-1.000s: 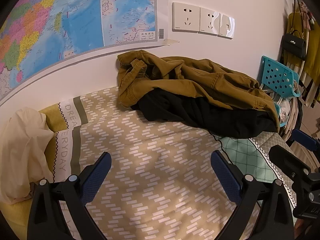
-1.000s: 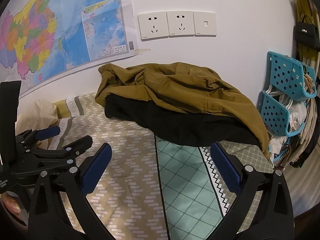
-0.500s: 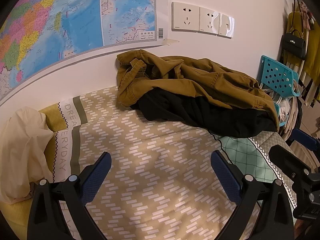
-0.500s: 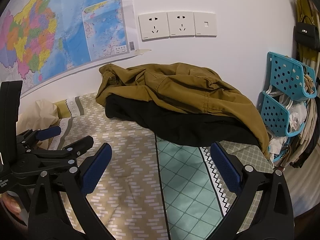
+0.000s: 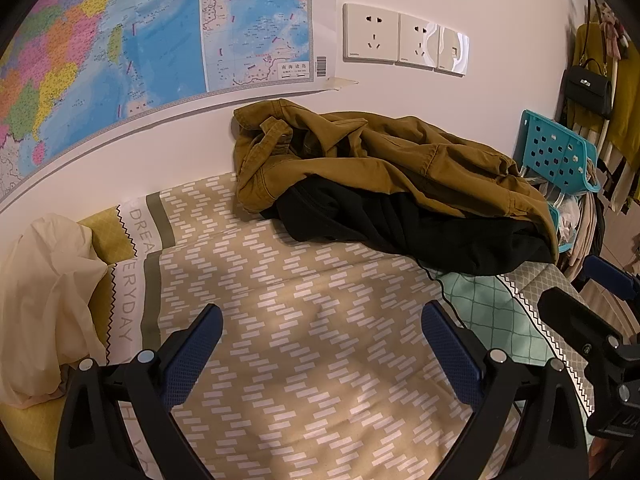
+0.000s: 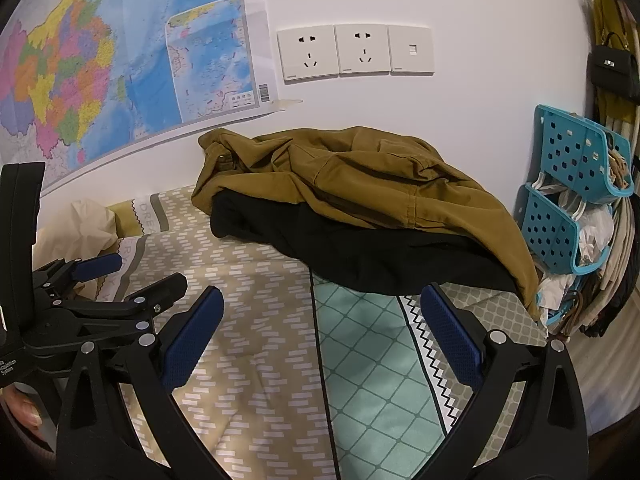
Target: Fold large clothes
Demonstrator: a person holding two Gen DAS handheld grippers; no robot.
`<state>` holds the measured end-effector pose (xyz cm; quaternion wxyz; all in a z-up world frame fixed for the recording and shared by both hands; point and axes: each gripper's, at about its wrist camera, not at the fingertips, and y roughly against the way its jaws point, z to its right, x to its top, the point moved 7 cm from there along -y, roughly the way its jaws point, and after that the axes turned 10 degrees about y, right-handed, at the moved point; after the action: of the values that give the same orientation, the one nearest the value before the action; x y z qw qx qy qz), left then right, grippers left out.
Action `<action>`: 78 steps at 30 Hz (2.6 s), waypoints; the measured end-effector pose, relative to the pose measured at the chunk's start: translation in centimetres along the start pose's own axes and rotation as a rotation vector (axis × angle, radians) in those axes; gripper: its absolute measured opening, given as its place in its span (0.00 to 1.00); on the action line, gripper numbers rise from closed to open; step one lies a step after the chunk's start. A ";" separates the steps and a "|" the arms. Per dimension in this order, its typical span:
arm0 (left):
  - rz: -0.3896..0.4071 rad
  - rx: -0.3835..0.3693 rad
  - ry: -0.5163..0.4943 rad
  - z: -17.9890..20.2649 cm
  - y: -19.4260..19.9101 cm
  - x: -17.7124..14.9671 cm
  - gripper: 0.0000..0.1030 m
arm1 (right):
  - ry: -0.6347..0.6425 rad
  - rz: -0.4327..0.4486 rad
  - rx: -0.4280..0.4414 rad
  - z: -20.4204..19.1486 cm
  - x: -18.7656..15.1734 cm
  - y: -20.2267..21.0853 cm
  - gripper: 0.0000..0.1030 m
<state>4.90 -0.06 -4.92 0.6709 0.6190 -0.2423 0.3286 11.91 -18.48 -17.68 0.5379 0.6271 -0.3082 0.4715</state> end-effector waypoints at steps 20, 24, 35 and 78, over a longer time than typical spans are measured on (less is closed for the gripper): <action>-0.010 0.004 -0.001 0.1 -0.3 0.7 0.93 | 0.019 0.010 0.018 -0.1 0.8 -0.4 0.95; -0.018 0.002 0.012 -0.2 -0.5 1.1 0.93 | 0.022 0.012 0.026 -0.2 1.0 -0.6 0.95; -0.016 0.000 0.015 -0.3 -0.7 1.6 0.93 | 0.030 0.021 0.026 -0.2 1.3 -0.6 0.95; -0.078 0.022 0.152 -6.4 -11.2 7.1 0.93 | 0.374 -0.065 -0.005 2.2 13.3 -13.9 0.05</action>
<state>17.44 7.05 -7.99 0.6928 0.6088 -0.1625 0.3509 29.74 -15.75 -10.65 0.6023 0.5368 -0.1838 0.5615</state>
